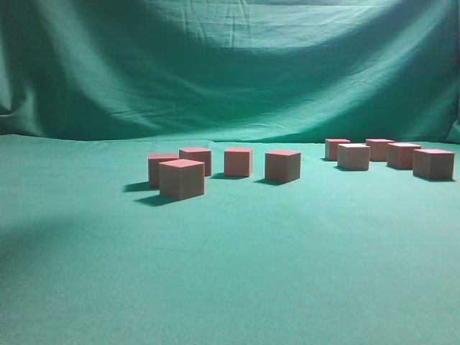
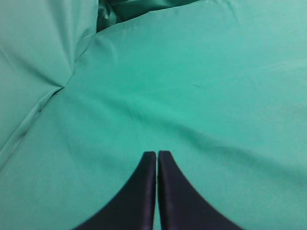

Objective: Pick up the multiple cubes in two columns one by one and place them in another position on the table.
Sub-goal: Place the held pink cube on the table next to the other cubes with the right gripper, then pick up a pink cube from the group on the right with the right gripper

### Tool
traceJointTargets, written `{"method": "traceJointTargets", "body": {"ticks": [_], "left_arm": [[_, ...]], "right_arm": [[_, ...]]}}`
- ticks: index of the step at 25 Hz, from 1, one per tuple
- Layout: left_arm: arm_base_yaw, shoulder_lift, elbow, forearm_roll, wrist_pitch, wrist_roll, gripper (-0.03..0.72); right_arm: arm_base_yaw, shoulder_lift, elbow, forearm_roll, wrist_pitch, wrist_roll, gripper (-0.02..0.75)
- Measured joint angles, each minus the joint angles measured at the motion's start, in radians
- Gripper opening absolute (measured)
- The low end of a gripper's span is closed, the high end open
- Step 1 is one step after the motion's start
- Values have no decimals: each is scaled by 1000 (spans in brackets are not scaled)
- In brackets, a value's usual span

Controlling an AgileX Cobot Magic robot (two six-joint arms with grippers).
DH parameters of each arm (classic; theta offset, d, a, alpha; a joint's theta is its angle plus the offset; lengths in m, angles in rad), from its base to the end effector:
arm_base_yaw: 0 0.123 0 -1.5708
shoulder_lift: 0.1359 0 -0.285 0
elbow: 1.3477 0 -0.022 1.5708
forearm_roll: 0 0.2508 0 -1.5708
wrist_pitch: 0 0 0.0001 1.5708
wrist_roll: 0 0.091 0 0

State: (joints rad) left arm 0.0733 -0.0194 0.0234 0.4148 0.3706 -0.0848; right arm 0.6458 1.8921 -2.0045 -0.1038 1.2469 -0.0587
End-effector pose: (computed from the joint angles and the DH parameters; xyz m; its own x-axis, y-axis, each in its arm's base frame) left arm 0.0509 0.0171 0.1758 -0.3071 0.2750 -0.9111 -0.1269 0.9370 0.3256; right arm 0.3349 0.2412 0.3716 -0.6368 -0.5942 -0.4914 -0.6206 0.7732 -0.1306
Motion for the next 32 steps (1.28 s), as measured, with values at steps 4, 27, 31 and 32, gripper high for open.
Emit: {"method": "traceJointTargets", "body": {"ticks": [4,27,31,32], "left_arm": [[0,0,0,0,0,0,0],[0,0,0,0,0,0,0],[0,0,0,0,0,0,0],[0,0,0,0,0,0,0]], "right_arm": [[-161,-84,0,7,8,7,544],[-540,-2,618,217,-309,-47,544],[-540,61,618,229,-375,-71,544],[-540,73,620,229,-384,-75,544]]}}
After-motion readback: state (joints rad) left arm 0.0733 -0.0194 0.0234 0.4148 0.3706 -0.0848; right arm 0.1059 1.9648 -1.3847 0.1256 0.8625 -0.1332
